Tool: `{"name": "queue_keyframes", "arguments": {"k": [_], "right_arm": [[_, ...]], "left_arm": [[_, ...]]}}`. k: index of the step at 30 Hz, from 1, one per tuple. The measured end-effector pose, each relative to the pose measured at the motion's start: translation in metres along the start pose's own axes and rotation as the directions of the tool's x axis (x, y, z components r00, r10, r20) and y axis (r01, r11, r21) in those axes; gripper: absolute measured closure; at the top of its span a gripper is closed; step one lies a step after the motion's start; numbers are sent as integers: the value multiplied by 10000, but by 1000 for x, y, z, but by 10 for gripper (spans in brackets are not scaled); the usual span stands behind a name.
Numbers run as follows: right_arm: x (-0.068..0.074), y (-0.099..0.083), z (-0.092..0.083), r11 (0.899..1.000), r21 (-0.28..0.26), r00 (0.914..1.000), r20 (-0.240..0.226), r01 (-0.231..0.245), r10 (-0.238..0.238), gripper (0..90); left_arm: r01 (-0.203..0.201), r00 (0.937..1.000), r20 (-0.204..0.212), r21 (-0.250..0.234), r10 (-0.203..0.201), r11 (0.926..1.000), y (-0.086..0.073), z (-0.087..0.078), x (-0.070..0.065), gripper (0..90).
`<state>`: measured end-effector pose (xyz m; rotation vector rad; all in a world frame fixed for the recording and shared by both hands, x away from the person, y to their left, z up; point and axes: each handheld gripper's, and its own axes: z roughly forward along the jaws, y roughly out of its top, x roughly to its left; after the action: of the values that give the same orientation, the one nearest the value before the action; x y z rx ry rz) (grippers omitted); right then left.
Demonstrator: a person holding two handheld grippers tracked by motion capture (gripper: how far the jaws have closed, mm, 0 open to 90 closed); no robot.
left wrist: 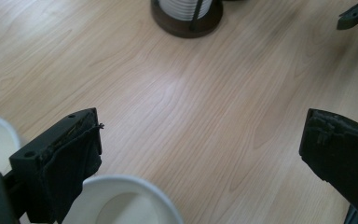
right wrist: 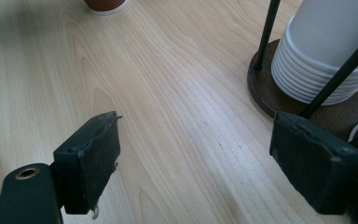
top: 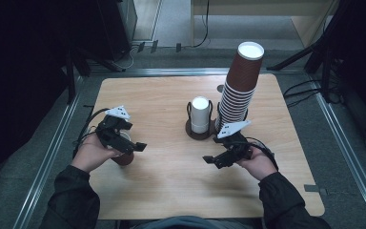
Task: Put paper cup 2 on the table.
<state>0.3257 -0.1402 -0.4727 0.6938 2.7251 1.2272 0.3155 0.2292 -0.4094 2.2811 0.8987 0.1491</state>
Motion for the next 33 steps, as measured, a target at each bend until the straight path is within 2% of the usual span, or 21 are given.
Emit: {"name": "queue_keyframes", "arguments": {"k": [2, 5, 9, 12, 16, 18, 22, 25, 29, 33], "right_arm": [[0, -1, -1, 10000, 9, 10000, 7, -20, 20, 164], [1, -3, -3, 9999, -17, 9999, 71, -117, 118, 164], [3, -6, -6, 9999, -9, 9997, 185, -145, 145, 164], [4, -7, -8, 9998, -14, 9995, 258, -205, 205, 164], [7, -10, -10, 9998, 4, 9993, 311, -205, 204, 164], [8, -11, -11, 9998, -28, 9993, 335, -186, 187, 164], [10, -14, -13, 9997, -61, 9988, 440, -228, 230, 164], [12, -15, -13, 9996, -72, 9987, 444, -263, 266, 164], [14, -16, -13, 9996, -4, 9985, 463, -292, 292, 164], [15, -16, -11, 9996, 16, 9986, 457, -273, 272, 164]], "left_arm": [[-177, 9997, 188, 5, 177, 9998, 3, 4, -4, 0], [-535, 9956, 770, -8, 534, 9986, 8, 12, -12, 0], [-1010, 9927, 675, 185, 995, 9947, 16, 24, -23, 0], [-1127, 9907, 785, 214, 1107, 9934, 21, 32, -29, 0], [-1252, 9913, 476, 500, 1228, 9909, 26, 44, -35, 0], [-1234, 9910, 581, 419, 1209, 9915, 28, 49, -36, 0], [-1253, 9913, 447, 372, 1236, 9914, 32, 57, -41, 0], [-1451, 9894, 93, 167, 1449, 9893, 35, 62, -48, 0], [-1596, 9866, 389, 313, 1583, 9867, 37, 71, -52, 0], [-1733, 9839, 516, 452, 1710, 9838, 38, 79, -57, 0]]}}
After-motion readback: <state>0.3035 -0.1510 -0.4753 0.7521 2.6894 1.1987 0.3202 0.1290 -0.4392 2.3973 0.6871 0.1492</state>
